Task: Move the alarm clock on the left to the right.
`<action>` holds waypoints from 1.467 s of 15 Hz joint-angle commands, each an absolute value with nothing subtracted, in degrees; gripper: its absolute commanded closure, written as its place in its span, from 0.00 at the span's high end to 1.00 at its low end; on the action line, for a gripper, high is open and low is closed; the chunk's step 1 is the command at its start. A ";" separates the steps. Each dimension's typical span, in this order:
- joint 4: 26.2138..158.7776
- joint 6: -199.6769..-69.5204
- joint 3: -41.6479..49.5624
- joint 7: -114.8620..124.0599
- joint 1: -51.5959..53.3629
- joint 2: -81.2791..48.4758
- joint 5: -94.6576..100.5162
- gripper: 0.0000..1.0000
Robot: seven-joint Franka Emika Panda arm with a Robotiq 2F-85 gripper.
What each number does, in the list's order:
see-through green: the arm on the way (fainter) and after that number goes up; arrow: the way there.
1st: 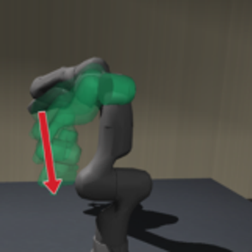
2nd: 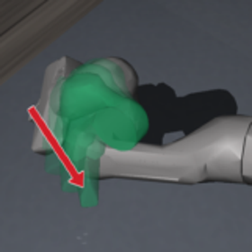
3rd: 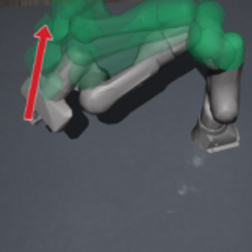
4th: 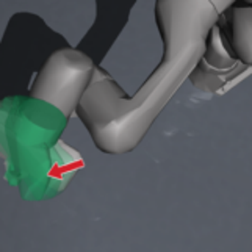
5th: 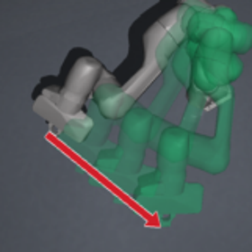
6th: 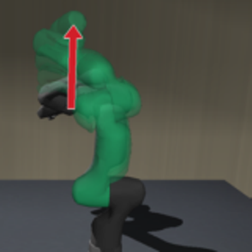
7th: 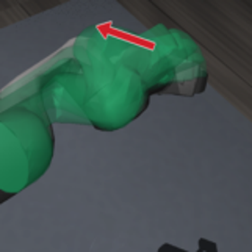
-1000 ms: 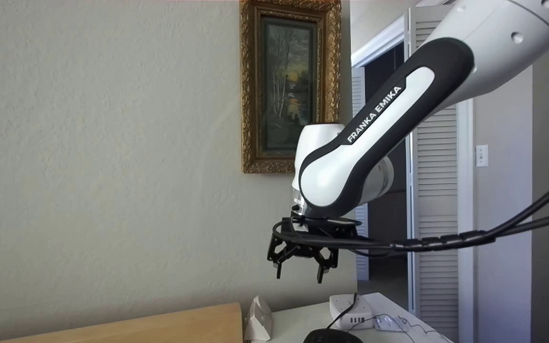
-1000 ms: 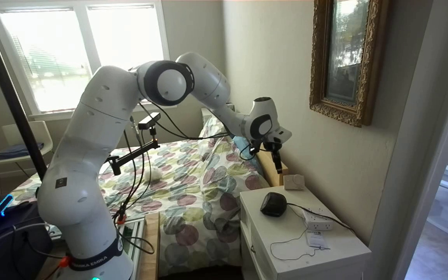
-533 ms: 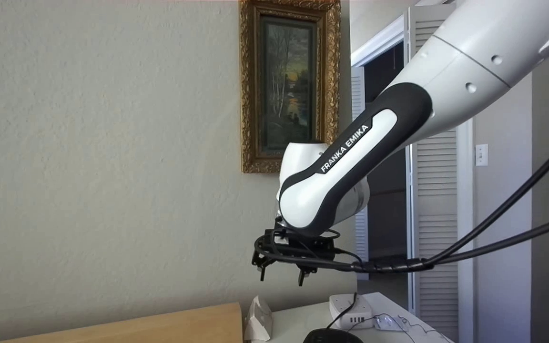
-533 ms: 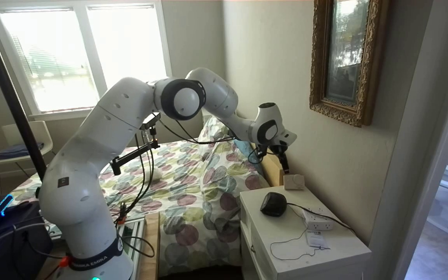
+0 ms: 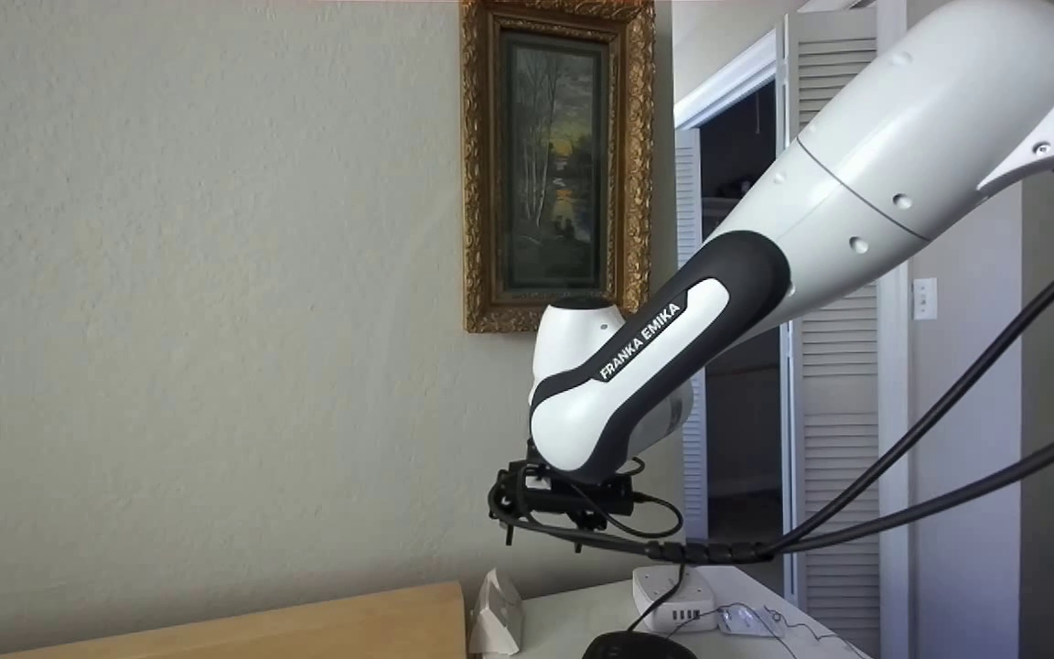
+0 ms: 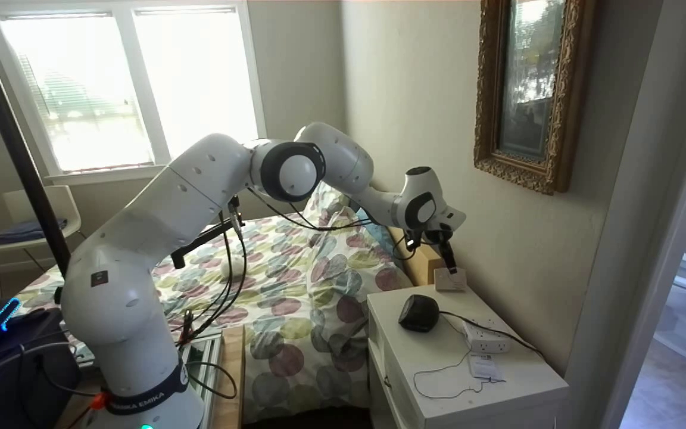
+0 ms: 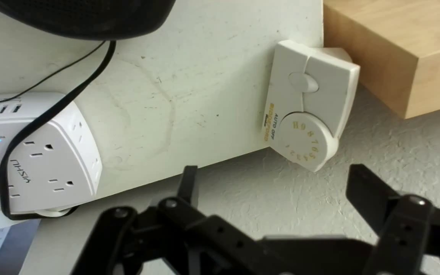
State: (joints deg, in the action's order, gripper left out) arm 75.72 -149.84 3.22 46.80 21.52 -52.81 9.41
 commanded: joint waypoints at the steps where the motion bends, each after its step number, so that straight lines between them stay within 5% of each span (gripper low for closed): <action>1: 69.81 -146.96 4.00 46.52 22.68 -56.89 7.56 1.00; 22: 66.99 -148.05 5.07 47.81 24.63 -61.04 8.06 1.00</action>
State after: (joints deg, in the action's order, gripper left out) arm 68.41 -147.27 4.56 47.60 23.95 -59.80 9.34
